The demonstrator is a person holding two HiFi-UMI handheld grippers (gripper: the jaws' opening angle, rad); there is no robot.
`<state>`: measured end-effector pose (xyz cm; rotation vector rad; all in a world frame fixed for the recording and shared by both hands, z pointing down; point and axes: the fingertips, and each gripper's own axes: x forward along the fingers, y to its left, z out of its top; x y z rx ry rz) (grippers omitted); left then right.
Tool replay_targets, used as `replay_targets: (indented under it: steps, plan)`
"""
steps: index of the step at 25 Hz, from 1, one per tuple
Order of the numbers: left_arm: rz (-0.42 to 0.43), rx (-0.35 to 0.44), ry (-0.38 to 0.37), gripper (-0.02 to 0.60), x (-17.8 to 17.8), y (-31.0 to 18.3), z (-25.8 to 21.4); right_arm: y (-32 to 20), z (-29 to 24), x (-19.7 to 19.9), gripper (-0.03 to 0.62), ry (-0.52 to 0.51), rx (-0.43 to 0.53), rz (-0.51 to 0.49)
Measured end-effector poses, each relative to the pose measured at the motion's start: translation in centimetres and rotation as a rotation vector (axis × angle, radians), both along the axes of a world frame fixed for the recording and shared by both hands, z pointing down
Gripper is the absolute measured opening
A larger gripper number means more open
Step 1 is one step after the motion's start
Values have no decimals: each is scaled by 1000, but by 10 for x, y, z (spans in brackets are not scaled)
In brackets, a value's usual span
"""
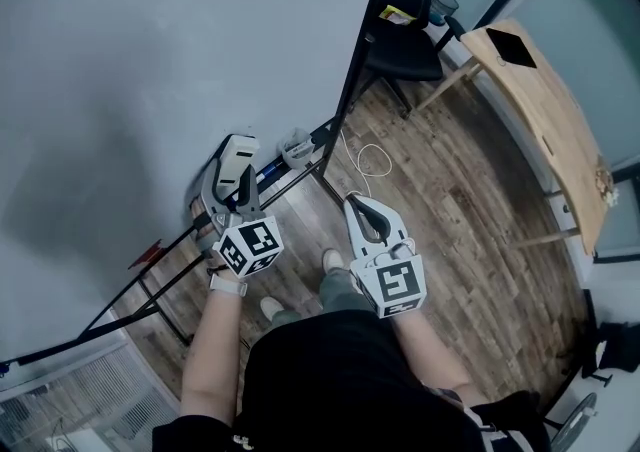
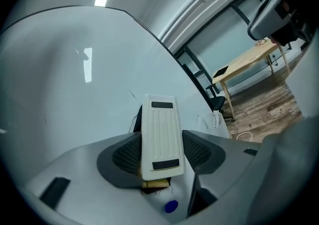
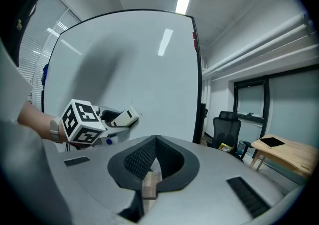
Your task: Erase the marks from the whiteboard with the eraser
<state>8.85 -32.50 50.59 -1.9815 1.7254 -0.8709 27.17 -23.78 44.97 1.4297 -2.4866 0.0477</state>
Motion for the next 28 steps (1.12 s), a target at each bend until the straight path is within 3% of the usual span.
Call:
replay_targets:
  steps: [6, 10, 17, 23, 28]
  plan:
    - [-9, -29, -9, 265, -1, 0, -1, 5, 8, -4, 26, -1, -19, 3]
    - [-3, 27, -49, 265, 6, -7, -25, 0, 3, -7, 26, -6, 1, -9]
    - [-4, 145, -16, 265, 14, -8, -90, -10, -10, -4, 26, -32, 27, -12]
    - [-32, 215, 119, 265, -11, 5, -150, -25, -15, -23, 26, -57, 42, -67]
    - [-74, 282, 218, 265, -46, 27, -206, -36, -24, -59, 26, -62, 55, -170]
